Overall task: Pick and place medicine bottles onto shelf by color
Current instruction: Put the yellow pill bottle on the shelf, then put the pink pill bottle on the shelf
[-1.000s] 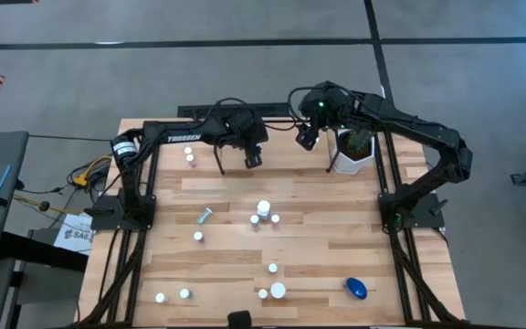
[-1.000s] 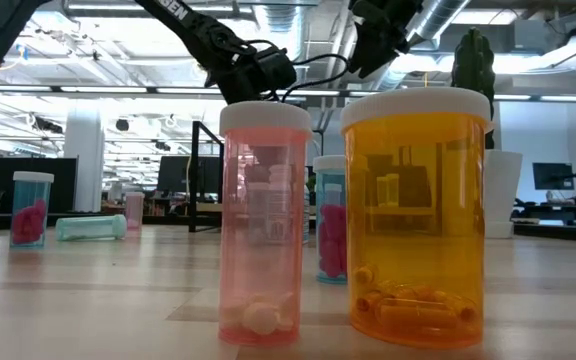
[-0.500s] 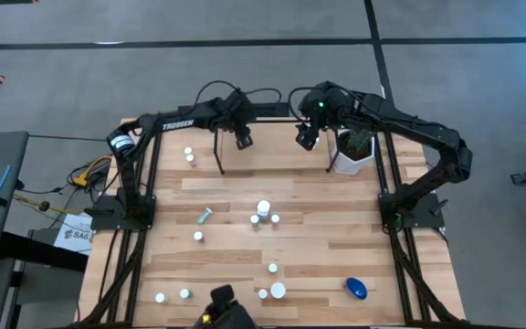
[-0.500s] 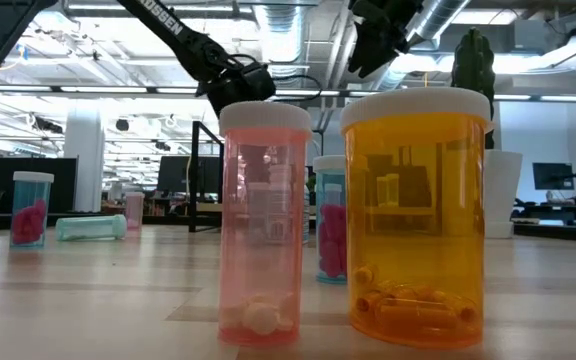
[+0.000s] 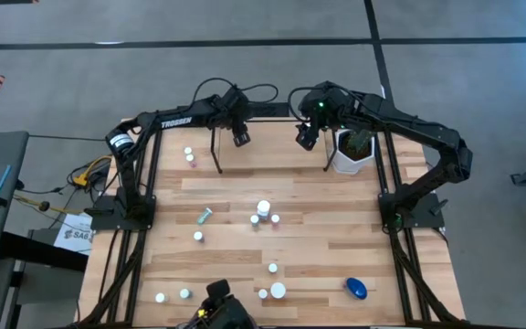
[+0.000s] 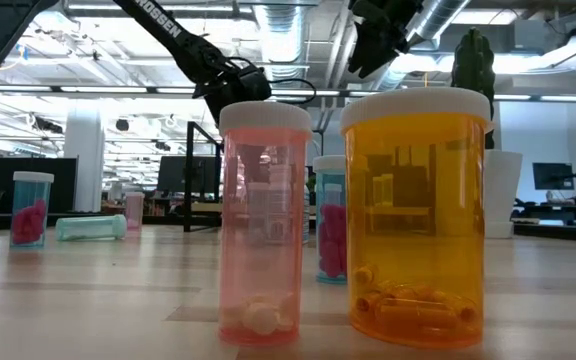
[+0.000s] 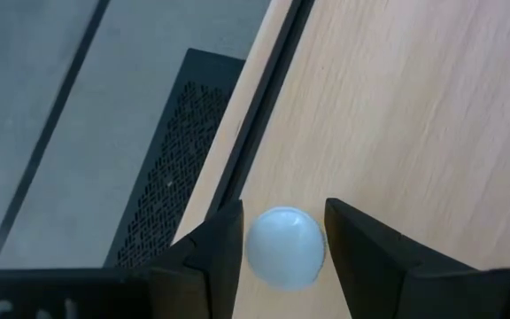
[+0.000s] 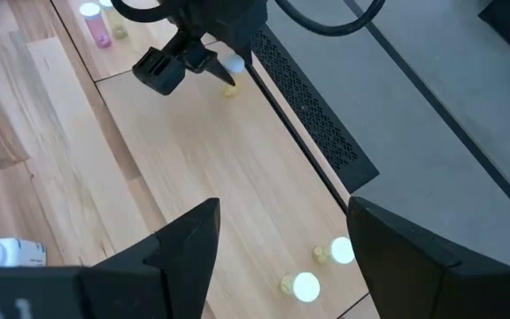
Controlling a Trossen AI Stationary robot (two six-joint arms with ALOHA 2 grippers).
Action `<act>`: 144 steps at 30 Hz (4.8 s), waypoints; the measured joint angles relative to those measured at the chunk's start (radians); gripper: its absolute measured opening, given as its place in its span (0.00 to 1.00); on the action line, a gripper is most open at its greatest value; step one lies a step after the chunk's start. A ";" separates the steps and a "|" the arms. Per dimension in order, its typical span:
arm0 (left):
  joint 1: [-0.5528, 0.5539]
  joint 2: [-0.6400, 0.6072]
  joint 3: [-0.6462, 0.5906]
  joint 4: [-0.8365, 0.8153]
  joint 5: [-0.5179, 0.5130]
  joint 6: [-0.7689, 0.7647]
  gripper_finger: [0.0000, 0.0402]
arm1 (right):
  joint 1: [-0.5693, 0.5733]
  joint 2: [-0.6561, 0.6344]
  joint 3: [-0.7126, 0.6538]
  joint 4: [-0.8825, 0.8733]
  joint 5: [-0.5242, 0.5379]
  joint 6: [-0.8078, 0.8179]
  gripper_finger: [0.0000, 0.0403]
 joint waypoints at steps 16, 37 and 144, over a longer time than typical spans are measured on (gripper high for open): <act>-0.006 -0.003 0.009 0.018 0.011 -0.015 0.48 | 0.000 0.000 0.000 0.000 0.000 0.000 0.67; -0.035 -0.319 0.050 -0.292 -0.002 -0.100 0.52 | 0.000 0.000 0.000 0.000 0.000 0.000 0.67; -0.083 -0.536 -0.749 -0.074 -0.282 -1.410 0.26 | 0.000 0.000 0.000 0.000 0.000 0.000 0.67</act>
